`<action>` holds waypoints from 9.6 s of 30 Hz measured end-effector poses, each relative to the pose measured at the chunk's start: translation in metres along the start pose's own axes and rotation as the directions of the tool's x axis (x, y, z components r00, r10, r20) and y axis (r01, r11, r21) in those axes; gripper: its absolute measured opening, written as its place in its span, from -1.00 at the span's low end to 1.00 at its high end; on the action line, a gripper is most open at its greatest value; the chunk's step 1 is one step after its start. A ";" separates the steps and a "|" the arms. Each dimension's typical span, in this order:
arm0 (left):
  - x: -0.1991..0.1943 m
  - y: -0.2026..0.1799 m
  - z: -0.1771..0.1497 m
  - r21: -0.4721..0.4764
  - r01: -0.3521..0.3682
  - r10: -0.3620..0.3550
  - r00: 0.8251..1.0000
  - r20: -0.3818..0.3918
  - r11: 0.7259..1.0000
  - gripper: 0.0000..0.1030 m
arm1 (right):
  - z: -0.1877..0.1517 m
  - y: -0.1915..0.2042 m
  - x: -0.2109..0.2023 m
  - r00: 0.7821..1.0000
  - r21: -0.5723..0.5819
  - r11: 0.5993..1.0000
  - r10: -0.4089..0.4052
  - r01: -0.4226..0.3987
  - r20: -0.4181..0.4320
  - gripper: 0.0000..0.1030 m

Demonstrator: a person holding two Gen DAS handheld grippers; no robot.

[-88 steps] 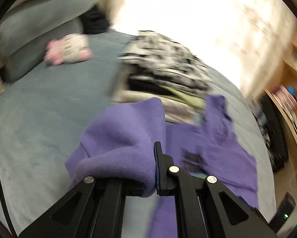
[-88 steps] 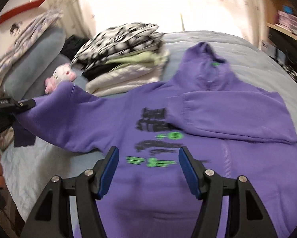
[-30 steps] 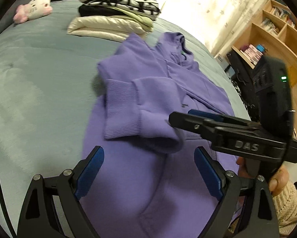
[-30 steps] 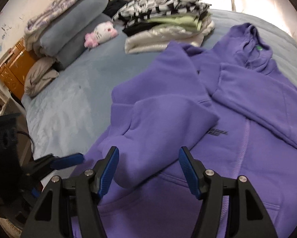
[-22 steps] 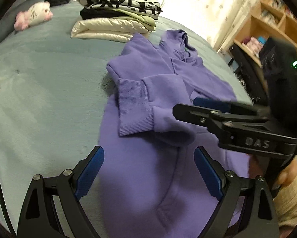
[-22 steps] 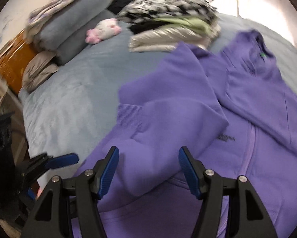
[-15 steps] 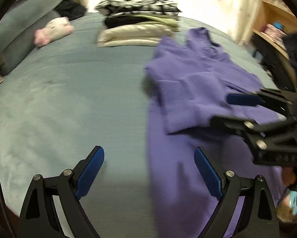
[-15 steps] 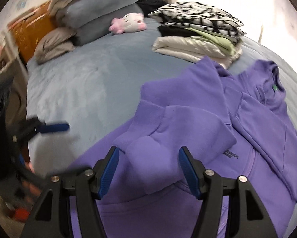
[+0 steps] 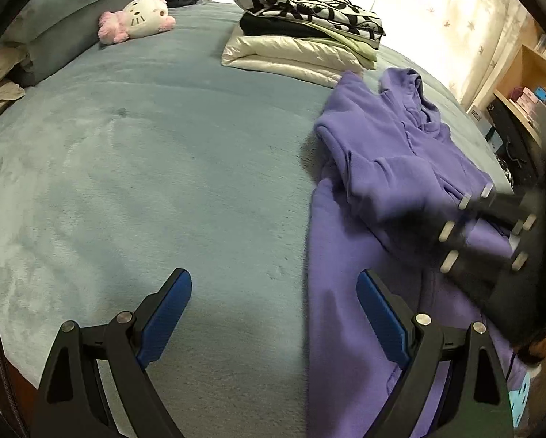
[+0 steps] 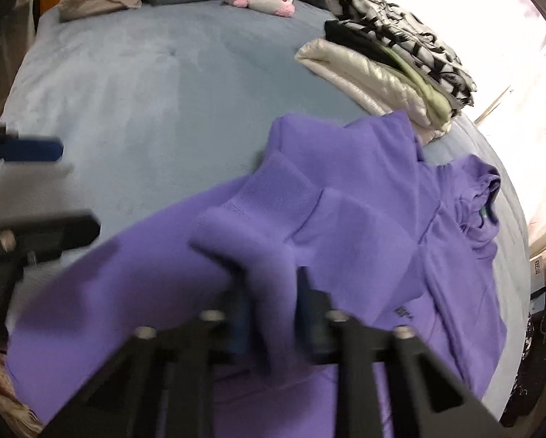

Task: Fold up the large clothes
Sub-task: 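Grasp the hoodie side edge with the right gripper and fold it inward, then lay the held ribbed sleeve cuff flat on the hoodie body and open the right gripper, then move both tools over the hoodie toward its ribbed hem, then grasp the ribbed hem with the right gripper while the left gripper grasps the hem, then lift the hem with both grippers and fold it toward the hood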

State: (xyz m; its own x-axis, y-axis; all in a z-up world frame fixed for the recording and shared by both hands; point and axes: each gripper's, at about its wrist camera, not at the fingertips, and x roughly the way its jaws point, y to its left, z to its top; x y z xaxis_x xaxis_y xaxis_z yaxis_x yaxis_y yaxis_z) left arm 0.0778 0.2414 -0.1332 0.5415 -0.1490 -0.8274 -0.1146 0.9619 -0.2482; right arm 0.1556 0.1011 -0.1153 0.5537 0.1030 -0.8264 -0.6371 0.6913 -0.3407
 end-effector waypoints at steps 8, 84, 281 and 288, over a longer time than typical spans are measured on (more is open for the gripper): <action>0.002 -0.031 0.000 0.045 0.032 -0.031 0.999 -0.010 0.998 0.76 | -0.007 -0.127 -0.125 0.815 0.396 0.894 -0.382 0.208 0.435 -0.76; 0.204 -0.187 0.159 0.210 -0.085 0.075 0.996 0.053 0.974 0.80 | -0.202 -0.343 0.072 0.989 0.885 0.453 -0.139 0.103 -0.045 -0.24; 0.061 -0.138 0.177 -0.125 0.411 -0.418 0.908 -0.038 0.903 0.82 | -0.266 -0.359 -0.089 0.923 0.916 0.118 0.017 -0.383 0.384 0.33; 0.107 -0.142 0.181 -0.007 0.215 -0.214 0.972 -0.101 0.977 0.82 | -0.280 -0.362 -0.041 0.967 0.950 0.182 0.047 -0.253 0.249 0.34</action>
State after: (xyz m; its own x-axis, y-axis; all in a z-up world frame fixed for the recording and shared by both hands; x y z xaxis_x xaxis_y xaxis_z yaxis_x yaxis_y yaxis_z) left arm 0.3030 0.1303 -0.0955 0.4663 -0.3740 -0.8017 -0.0020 0.9058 -0.4237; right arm 0.2134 -0.3533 -0.0833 0.6392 0.3098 -0.7039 0.2538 0.7790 0.5733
